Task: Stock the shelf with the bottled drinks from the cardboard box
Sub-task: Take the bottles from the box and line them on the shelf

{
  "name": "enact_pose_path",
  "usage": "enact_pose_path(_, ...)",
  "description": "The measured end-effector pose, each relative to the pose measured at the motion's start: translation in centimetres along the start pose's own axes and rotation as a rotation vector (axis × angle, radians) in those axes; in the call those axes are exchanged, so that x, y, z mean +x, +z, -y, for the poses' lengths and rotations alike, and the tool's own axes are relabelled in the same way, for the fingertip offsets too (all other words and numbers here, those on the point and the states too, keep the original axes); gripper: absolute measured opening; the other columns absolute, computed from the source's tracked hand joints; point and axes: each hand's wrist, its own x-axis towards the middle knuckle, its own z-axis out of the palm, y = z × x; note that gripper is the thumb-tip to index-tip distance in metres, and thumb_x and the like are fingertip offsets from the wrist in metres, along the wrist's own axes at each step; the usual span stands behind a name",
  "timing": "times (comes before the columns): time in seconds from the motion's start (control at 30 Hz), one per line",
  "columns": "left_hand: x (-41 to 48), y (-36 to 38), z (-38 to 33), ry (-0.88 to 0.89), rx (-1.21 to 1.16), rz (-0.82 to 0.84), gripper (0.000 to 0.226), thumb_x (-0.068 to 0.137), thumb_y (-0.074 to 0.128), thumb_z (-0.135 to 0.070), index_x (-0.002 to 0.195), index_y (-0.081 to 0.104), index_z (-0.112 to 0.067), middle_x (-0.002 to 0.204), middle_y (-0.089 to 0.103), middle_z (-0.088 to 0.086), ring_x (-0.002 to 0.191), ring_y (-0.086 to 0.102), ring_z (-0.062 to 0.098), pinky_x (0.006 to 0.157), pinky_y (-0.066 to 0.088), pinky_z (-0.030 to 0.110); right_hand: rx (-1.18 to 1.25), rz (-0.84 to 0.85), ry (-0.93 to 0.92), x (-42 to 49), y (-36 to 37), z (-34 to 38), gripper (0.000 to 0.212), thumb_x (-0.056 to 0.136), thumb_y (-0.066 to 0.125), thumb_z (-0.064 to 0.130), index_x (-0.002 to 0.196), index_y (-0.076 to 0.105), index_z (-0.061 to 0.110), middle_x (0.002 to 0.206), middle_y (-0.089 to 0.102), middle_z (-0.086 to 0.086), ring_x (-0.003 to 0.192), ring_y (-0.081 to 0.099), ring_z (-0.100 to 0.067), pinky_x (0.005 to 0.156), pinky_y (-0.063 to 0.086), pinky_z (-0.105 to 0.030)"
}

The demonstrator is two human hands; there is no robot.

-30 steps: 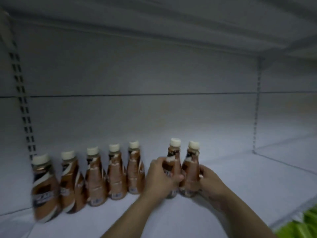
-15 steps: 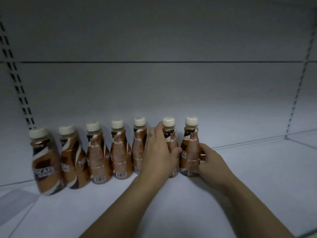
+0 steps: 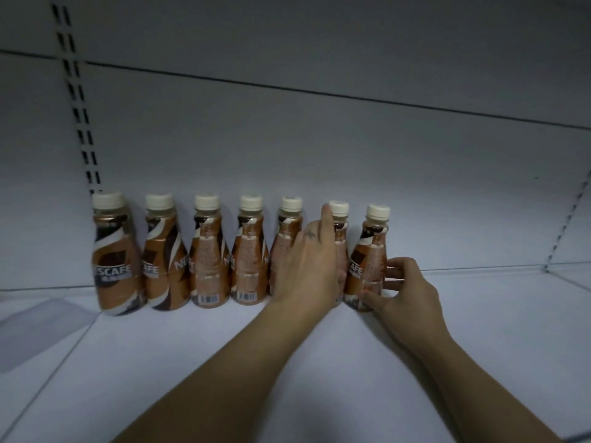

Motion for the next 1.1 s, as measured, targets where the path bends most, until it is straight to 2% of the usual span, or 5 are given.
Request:
enact_pose_path(0.37, -1.0, 1.2, 1.0, -0.042, -0.121, 0.088, 0.076, 0.075, 0.074, -0.011, 0.133, 0.028, -0.028, 0.14, 0.028, 0.009, 0.092, 0.065, 0.032, 0.075, 0.054, 0.043, -0.054, -0.023, 0.054, 1.6, 2.1, 0.8, 0.052, 0.069, 0.085, 0.017, 0.102, 0.045, 0.026, 0.09, 0.064, 0.012, 0.079, 0.064, -0.001, 0.058, 0.049, -0.017)
enact_pose_path(0.57, -1.5, 1.9, 1.3, -0.013, -0.085, 0.142, 0.06, 0.086, 0.06, -0.007, 0.138, 0.033, -0.02, 0.137, 0.042, 0.009, 0.092, 0.065, 0.032, 0.075, 0.051, 0.043, -0.03, -0.114, 0.1, 1.5, 3.8, 3.1, 0.039, 0.074, 0.081, 0.026, 0.092, 0.046, 0.027, 0.089, 0.069, 0.006, 0.071, 0.064, -0.005, 0.061, 0.056, -0.028)
enact_pose_path(0.8, -1.5, 1.2, 2.0, -0.035, -0.088, 0.234, 0.034, 0.089, 0.053, -0.007, 0.121, 0.054, -0.018, 0.111, 0.063, 0.006, 0.099, 0.063, 0.027, 0.084, 0.051, 0.04, -0.164, 0.184, 0.229, -0.2, 0.3, 4.1, 0.087, 0.076, 0.078, 0.022, 0.15, 0.033, 0.031, 0.138, 0.057, -0.004, 0.119, 0.058, -0.019, 0.088, 0.046, -0.024)
enact_pose_path(0.9, -2.0, 0.7, 2.2, -0.057, -0.123, 0.241, 0.026, 0.086, 0.053, -0.004, 0.107, 0.062, -0.017, 0.104, 0.067, 0.005, 0.095, 0.064, 0.026, 0.08, 0.051, 0.036, -0.252, 0.249, 0.23, -1.4, -2.5, 4.5, 0.099, 0.079, 0.078, 0.03, 0.155, 0.014, 0.031, 0.153, 0.041, -0.005, 0.135, 0.045, -0.022, 0.102, 0.038, -0.028)
enact_pose_path(1.1, -3.4, -0.8, -1.1, 0.092, -0.292, 0.167, 0.027, 0.086, 0.056, -0.034, 0.112, 0.057, -0.028, 0.105, 0.066, -0.005, 0.095, 0.063, 0.021, 0.076, 0.05, 0.033, -0.361, 0.094, 0.113, -6.0, -8.8, 4.6, 0.09, 0.08, 0.072, 0.047, 0.153, 0.021, 0.038, 0.154, 0.04, 0.003, 0.137, 0.041, -0.021, 0.105, 0.038, -0.031)
